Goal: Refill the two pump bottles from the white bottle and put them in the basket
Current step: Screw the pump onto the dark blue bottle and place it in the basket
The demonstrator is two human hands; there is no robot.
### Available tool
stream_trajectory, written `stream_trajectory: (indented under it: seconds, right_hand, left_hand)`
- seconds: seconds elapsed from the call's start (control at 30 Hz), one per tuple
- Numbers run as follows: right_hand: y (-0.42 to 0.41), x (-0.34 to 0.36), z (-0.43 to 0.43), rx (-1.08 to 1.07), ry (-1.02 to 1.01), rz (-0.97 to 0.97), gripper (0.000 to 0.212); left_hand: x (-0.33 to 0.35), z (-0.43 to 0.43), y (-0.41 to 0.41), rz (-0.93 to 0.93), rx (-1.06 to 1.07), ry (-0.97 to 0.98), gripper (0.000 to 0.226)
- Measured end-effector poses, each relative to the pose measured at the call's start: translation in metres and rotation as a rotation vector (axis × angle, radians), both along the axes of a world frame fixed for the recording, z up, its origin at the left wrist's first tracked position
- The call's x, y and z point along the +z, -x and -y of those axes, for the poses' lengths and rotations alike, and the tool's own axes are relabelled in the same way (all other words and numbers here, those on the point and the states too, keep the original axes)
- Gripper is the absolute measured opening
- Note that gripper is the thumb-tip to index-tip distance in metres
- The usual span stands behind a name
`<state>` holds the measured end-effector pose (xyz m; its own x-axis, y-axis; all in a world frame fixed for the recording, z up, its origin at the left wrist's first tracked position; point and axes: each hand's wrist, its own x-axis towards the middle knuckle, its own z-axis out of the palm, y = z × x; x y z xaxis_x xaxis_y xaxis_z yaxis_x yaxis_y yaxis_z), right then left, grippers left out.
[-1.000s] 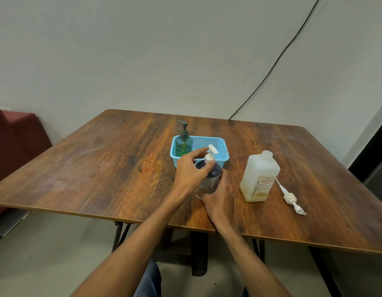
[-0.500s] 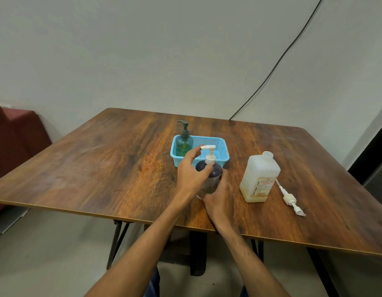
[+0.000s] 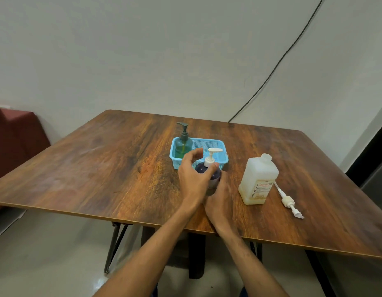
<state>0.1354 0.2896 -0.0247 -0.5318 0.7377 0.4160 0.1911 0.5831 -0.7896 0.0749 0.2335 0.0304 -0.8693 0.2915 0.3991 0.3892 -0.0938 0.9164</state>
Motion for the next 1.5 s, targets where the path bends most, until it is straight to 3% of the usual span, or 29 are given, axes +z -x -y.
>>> stream_trajectory:
  seconds: [0.07,0.27,0.43,0.8,1.03,1.33,1.5]
  right_hand:
    - [-0.001,0.0,0.0,-0.004,0.0,0.006,0.073]
    - [0.001,0.0,-0.001,-0.01,0.022,0.035,0.075]
    - [0.001,-0.001,-0.001,-0.01,-0.003,-0.005,0.076]
    - [0.001,-0.003,-0.003,0.001,0.005,0.009,0.077]
    - [-0.004,-0.002,-0.002,0.008,-0.035,0.002,0.068]
    - [-0.003,0.003,-0.002,0.022,0.034,0.022,0.079]
    - [0.001,-0.003,-0.002,-0.021,-0.013,0.042,0.078]
  left_hand:
    - [0.001,-0.002,-0.002,-0.003,0.032,-0.026,0.042]
    - [0.011,-0.003,0.009,-0.001,-0.18,0.09,0.041]
    - [0.008,0.0,0.0,-0.034,0.1,-0.023,0.042]
    - [0.006,-0.004,0.015,-0.057,-0.171,0.139,0.026]
    - [0.005,-0.013,-0.005,-0.035,0.08,-0.008,0.038]
    - [0.009,-0.002,0.017,-0.008,-0.109,0.038,0.028]
    - [0.005,-0.003,0.004,-0.057,-0.001,0.023,0.04]
